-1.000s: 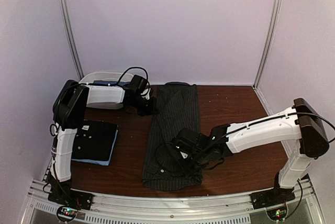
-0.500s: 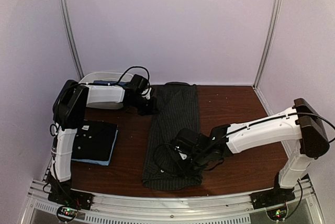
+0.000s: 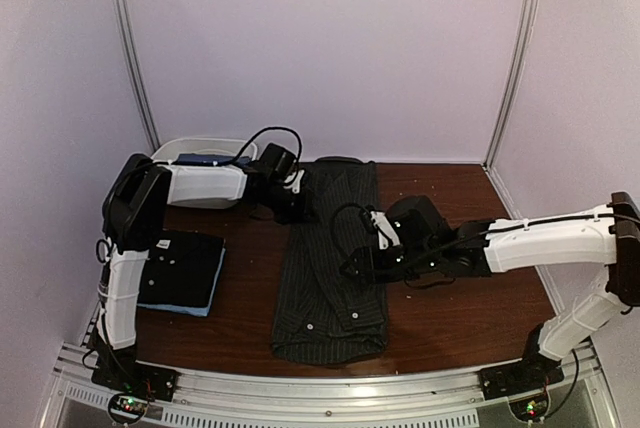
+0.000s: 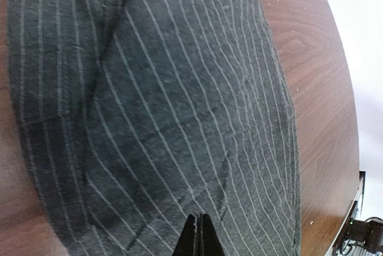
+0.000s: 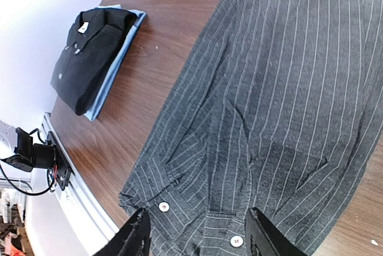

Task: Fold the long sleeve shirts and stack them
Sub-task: Smooth out the rectangle-folded shirt at the center of the board.

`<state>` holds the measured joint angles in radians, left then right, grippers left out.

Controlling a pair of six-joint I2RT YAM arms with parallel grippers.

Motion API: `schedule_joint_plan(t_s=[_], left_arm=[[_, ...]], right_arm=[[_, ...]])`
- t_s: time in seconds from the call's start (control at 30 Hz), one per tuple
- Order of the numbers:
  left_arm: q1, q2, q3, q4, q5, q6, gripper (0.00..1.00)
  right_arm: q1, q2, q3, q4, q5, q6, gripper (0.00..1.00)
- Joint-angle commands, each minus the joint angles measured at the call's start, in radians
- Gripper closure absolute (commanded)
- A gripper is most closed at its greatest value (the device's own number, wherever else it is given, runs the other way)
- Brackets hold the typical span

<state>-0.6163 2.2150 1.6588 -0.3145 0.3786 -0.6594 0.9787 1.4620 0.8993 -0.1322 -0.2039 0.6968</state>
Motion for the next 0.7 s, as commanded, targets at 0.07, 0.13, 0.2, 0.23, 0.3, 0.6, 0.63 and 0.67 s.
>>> schedule_joint_plan(t_s=[0.07,0.13,0.2,0.23,0.3,0.6,0.63,0.67], left_arm=[[-0.063,-0.009,-0.005,0.014,0.017,0.005,1.00],[-0.077,-0.002,-0.019,0.024,0.024,-0.006,1.00],[-0.094,0.001,-0.040,0.033,0.027,-0.011,1.00],[-0.098,0.003,-0.052,0.038,0.025,-0.012,1.00],[-0.106,0.012,-0.066,0.042,0.025,-0.014,1.00],[-0.105,0.069,-0.060,0.039,-0.012,-0.017,1.00],[-0.104,0.078,-0.052,0.036,-0.021,-0.019,1.00],[-0.103,0.087,-0.045,0.035,-0.030,-0.026,1.00]], right_arm=[[-0.020,0.047,-0.143,0.287,-0.164,0.109,0.52],[-0.020,0.058,-0.187,0.334,-0.184,0.138,0.54],[-0.021,0.053,-0.238,0.380,-0.189,0.167,0.55],[-0.020,0.048,-0.264,0.396,-0.186,0.179,0.56],[-0.020,0.040,-0.320,0.422,-0.176,0.197,0.55],[-0.024,0.047,-0.433,0.470,-0.163,0.228,0.56],[-0.028,0.048,-0.438,0.470,-0.161,0.230,0.56],[-0.032,0.048,-0.441,0.468,-0.158,0.230,0.56]])
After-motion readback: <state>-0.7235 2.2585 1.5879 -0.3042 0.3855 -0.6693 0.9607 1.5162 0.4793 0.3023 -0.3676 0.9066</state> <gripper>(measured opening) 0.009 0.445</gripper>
